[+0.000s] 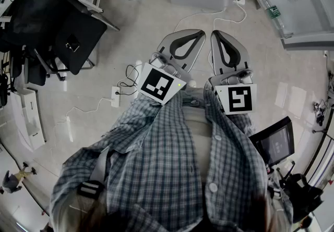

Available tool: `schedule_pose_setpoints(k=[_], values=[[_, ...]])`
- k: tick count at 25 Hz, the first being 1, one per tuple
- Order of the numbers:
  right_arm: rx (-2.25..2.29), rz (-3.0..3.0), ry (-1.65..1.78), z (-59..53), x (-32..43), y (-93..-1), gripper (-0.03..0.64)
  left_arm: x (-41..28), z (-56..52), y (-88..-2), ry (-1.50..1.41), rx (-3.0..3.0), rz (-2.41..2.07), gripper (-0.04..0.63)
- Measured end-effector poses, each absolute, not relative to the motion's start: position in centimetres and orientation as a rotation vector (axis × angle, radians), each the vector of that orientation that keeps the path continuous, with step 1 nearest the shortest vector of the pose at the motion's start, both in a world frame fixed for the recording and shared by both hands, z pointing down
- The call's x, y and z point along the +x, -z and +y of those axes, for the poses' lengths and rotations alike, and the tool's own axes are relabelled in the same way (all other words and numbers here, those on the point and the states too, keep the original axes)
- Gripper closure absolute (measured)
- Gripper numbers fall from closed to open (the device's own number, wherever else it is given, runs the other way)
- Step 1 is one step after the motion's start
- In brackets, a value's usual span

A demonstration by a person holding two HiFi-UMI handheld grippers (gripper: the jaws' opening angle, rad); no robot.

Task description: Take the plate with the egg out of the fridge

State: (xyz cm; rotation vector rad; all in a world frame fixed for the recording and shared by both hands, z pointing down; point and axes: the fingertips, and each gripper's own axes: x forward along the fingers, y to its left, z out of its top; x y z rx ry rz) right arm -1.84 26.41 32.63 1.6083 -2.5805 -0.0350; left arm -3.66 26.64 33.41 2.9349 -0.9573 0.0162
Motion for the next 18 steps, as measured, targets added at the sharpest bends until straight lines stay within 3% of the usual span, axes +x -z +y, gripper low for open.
schedule_pose_setpoints(k=[18], values=[[1.638, -2.578, 0.034, 26.21, -1.6, -32.45, 0.611, -3.64, 26.52, -33.47, -0.017, 2.94, -0.952, 0.589]])
